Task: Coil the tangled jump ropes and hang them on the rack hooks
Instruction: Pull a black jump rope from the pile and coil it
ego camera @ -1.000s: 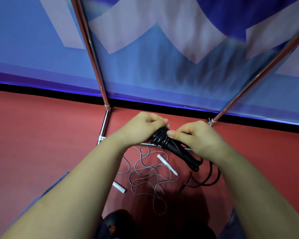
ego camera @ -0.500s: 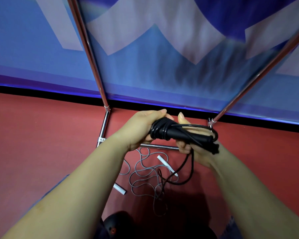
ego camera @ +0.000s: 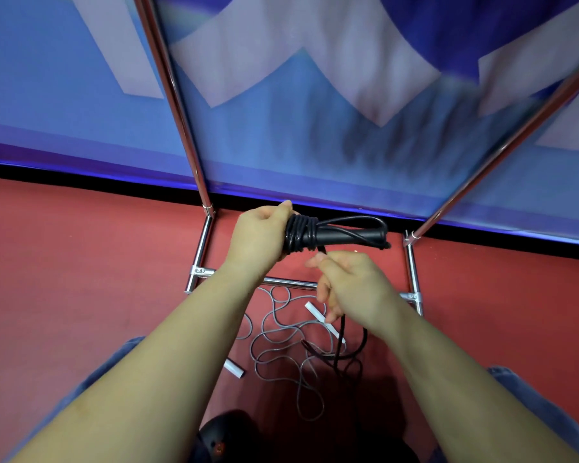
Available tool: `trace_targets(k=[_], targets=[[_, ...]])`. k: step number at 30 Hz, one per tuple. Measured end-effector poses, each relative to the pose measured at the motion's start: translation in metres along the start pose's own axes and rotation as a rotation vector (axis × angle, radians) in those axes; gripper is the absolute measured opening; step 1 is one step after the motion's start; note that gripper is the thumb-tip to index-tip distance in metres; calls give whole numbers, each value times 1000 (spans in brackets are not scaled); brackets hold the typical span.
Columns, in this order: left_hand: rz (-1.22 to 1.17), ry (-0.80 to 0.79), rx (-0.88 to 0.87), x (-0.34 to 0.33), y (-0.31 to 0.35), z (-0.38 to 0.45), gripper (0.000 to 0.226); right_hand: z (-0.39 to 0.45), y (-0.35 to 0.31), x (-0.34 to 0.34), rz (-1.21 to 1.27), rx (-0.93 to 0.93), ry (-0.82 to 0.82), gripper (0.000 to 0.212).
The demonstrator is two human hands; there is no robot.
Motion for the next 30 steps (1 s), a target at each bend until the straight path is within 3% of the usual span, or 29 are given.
trace_targets(k=[4,9,14,21,24,30], targets=[[242,118,-135,14,-3,6,34,-6,-4,2,-197,82,-28,26],[460,130,-143,16,-3,3,33,-10,-8,15,-372,187,20,18],[569,-8,-115,10,-7,4,29,-11,-11,21,-362,208,28,18],[374,-424,-120,-4,-8,-2,35,-9,-14,44,-240,256,147,19],[276,-462,-90,-2,-4,-4,33,-6,-9,46,-257,224,175,30],[187,-486,-47,3,-2,-5,25,-5,-7,39,-296,110,30,45]])
Point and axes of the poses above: each hand's wrist, its own z-axis towards the middle knuckle, its own x-axis out of the back of the hand, y = z × x, the point moved 3 cm from there along z, towards the middle knuckle, and after that the axes turned 5 degrees about -x, right-handed, at the moved point
